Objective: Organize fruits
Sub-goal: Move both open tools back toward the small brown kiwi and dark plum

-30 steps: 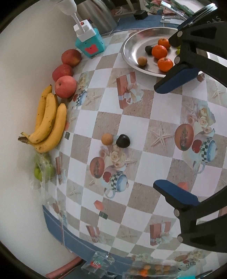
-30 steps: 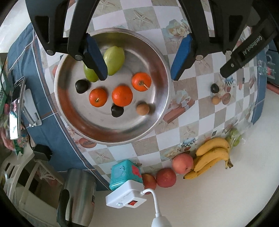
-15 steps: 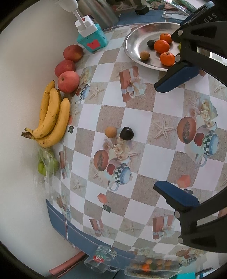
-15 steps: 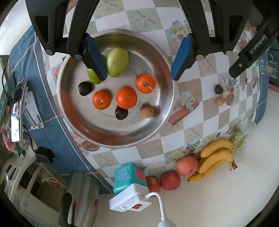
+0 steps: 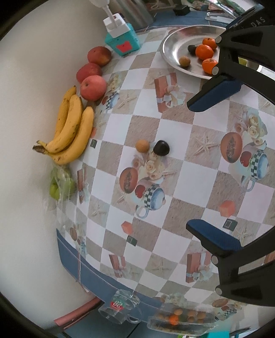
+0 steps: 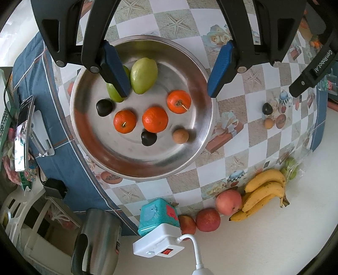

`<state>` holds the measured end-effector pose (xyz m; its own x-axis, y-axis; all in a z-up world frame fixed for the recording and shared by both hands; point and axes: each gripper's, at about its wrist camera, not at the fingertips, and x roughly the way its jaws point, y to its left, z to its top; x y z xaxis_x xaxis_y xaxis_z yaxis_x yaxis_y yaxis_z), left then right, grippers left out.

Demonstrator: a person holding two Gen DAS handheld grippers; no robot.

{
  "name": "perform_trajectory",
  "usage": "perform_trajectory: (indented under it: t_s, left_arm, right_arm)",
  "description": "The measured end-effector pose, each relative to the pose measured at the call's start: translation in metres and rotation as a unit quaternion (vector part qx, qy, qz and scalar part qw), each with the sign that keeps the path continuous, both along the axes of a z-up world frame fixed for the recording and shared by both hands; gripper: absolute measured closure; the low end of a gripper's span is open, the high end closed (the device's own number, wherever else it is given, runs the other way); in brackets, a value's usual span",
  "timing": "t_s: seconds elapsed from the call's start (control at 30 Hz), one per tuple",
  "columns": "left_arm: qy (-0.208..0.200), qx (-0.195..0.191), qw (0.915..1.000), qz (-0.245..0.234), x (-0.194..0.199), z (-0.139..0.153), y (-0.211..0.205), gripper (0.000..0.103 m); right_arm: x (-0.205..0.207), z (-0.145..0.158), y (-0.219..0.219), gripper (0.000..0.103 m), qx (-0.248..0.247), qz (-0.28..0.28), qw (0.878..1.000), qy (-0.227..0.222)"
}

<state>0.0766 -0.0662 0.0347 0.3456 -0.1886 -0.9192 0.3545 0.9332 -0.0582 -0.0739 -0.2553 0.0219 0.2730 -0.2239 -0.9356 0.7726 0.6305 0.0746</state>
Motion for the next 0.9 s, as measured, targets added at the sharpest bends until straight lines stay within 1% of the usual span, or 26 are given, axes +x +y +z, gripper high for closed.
perform_trajectory:
  t_s: [0.23, 0.43, 0.67, 0.9]
  left_arm:
    - [-0.010, 0.005, 0.9998, 0.017, 0.011, 0.003, 0.013, 0.000]
    - [-0.010, 0.004, 0.9996, 0.025, 0.019, 0.004, 0.023, 0.000]
    - [-0.038, 0.025, 0.9984, 0.034, 0.028, 0.011, 0.037, 0.000]
    - [-0.062, 0.050, 0.9963, 0.031, 0.037, 0.016, 0.050, 0.000]
  right_arm:
    - [0.001, 0.000, 0.001, 0.027, -0.002, 0.001, 1.000, 0.001]
    - [0.003, 0.001, 0.003, 0.027, -0.007, 0.008, 1.000, 0.003]
    - [0.010, 0.001, 0.010, 0.027, -0.016, 0.023, 1.000, 0.006]
    - [0.019, 0.002, 0.021, 0.027, -0.029, 0.041, 0.999, 0.009]
